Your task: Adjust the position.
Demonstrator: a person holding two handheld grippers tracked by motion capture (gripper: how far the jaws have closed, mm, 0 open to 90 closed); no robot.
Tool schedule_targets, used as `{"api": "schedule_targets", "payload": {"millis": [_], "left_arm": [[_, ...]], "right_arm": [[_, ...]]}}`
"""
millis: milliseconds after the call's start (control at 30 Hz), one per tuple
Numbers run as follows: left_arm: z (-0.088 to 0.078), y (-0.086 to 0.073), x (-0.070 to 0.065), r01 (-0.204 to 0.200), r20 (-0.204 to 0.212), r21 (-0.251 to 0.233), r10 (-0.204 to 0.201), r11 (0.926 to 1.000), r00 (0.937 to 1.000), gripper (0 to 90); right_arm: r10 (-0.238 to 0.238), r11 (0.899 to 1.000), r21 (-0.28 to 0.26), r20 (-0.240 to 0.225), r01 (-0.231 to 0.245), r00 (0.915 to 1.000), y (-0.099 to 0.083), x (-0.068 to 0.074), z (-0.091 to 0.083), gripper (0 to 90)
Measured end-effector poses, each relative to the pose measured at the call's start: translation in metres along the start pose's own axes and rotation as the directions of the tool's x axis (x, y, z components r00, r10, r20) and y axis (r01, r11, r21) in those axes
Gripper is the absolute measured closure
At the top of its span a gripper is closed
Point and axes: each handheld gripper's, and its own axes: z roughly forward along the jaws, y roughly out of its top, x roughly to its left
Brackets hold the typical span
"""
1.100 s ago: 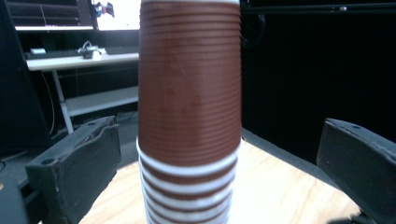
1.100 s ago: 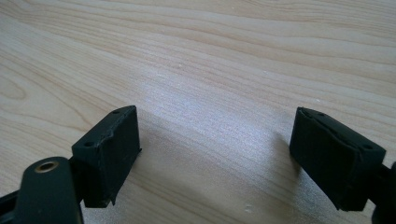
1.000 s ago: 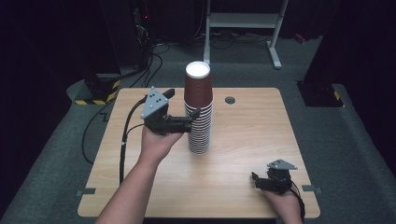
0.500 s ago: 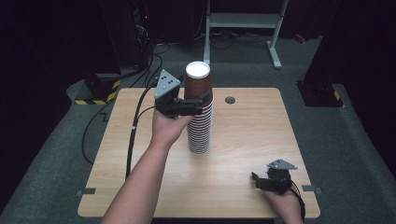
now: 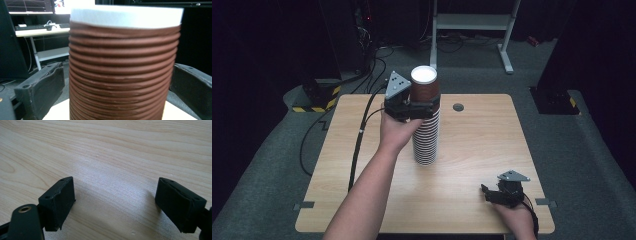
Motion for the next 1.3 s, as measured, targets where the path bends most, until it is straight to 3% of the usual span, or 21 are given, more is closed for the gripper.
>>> {"api": "schedule_targets", "payload": {"millis": [200,300,400,1300], "left_arm": [[0.0035,-0.0039,0.0023,-0.002,0.036,-0.019,0.003,0.9998,0.9994,7.2],[0.0041,-0.0052,0.0003,-0.025,0.015,-0.021,0.025,0.9995,0.9996,9.0],[0.0029,-0.0074,0.0013,-0.019,0.002,-0.03,0.019,0.9994,0.9998,14.4],[0.0005,-0.0076,0.0004,-0.026,-0.009,-0.046,0.025,0.9986,0.9996,15.5]], "right_arm": [[0.001,1.0,0.0,0.0,-0.001,1.0,0.0,0.0001,0.0,15.7],[0.002,1.0,0.001,-0.001,-0.002,1.0,-0.0001,0.0001,-0.0002,15.8],[0.002,1.0,0.001,0.0,-0.002,1.0,-0.0001,0.0002,-0.0003,15.7],[0.001,1.0,0.0,-0.002,-0.001,1.0,-0.0013,0.0007,-0.0014,15.8]]}}
